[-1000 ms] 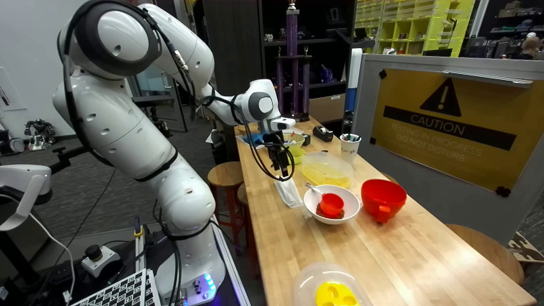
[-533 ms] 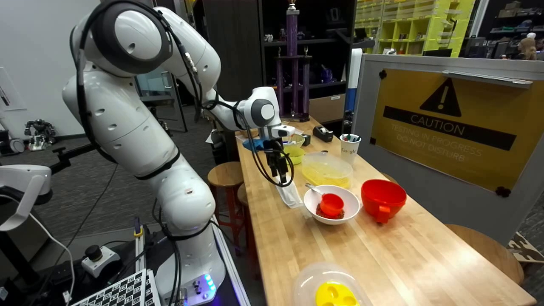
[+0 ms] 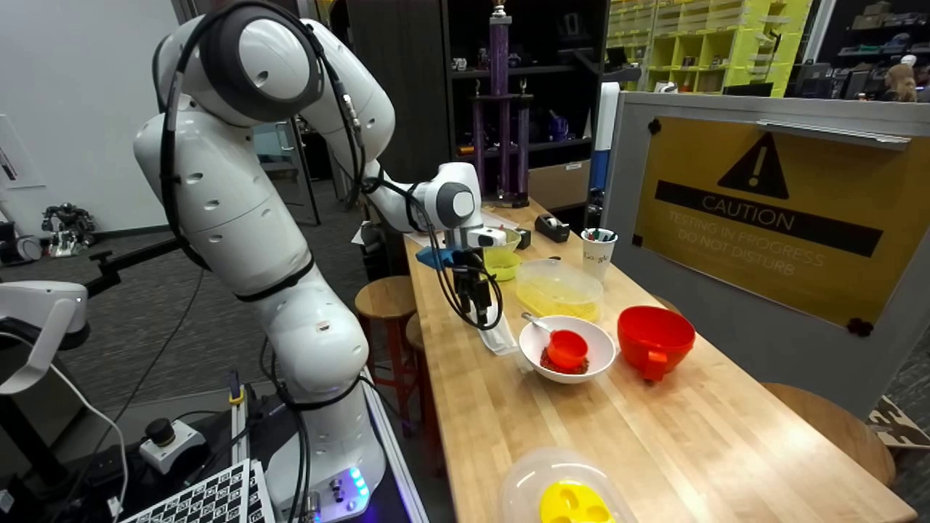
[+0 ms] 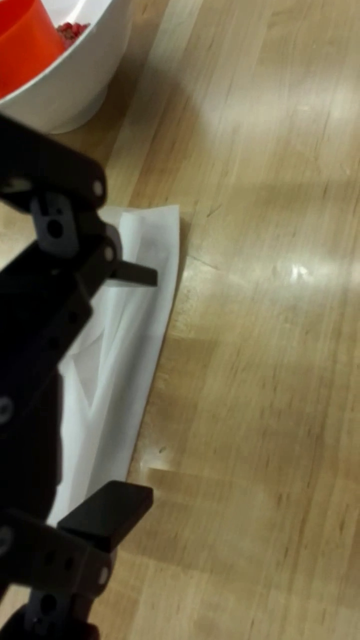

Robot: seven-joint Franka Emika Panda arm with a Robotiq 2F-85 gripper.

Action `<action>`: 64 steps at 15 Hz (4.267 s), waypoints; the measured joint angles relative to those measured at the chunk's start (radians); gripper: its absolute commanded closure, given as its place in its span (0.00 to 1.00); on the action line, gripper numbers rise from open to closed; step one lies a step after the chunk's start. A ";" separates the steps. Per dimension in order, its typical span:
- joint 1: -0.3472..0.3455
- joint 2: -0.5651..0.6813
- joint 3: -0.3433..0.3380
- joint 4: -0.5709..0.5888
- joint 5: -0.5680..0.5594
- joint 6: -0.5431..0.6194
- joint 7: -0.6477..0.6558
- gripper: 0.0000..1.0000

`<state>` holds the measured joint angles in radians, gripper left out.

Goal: Use the towel to wipe the table

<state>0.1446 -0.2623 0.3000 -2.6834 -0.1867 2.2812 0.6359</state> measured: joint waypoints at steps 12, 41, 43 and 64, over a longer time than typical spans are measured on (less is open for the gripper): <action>-0.002 0.062 -0.005 0.060 0.007 0.009 0.003 0.00; 0.001 0.174 -0.034 0.147 0.026 0.010 0.009 1.00; 0.005 0.174 -0.034 0.148 0.030 0.010 0.008 1.00; 0.114 0.175 0.036 0.209 0.019 0.005 0.007 1.00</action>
<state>0.2583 -0.0875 0.3355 -2.4739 -0.1676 2.2861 0.6426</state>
